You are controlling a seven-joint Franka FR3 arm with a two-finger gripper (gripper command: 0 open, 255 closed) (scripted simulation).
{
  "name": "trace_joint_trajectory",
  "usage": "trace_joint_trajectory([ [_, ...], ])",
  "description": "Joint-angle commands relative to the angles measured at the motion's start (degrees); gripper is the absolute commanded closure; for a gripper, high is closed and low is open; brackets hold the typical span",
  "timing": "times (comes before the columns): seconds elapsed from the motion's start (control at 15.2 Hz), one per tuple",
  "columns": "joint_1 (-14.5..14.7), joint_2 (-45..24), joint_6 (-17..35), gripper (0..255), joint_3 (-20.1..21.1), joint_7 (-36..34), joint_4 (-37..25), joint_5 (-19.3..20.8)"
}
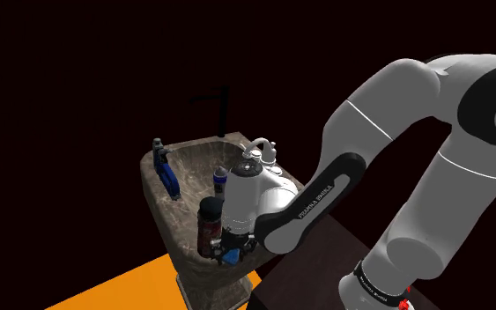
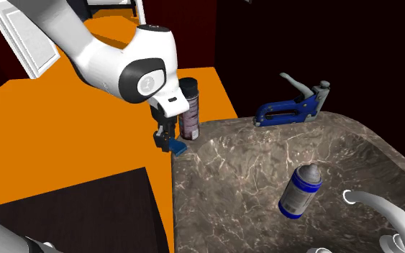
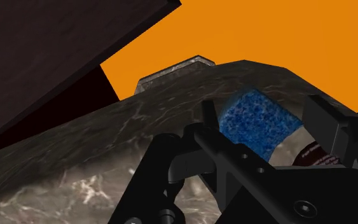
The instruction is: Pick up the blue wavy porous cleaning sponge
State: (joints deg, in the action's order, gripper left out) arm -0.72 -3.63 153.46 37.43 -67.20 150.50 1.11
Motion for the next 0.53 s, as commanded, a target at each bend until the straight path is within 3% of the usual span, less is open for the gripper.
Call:
trace_joint_trajectory([
  [0.0, -0.16, 1.71, -1.35, 255, 0.54, 1.57, 0.01, -2.27],
  [0.46, 0.53, 8.85, -7.99, 255, 0.80, 6.92, -0.74, -9.86],
])
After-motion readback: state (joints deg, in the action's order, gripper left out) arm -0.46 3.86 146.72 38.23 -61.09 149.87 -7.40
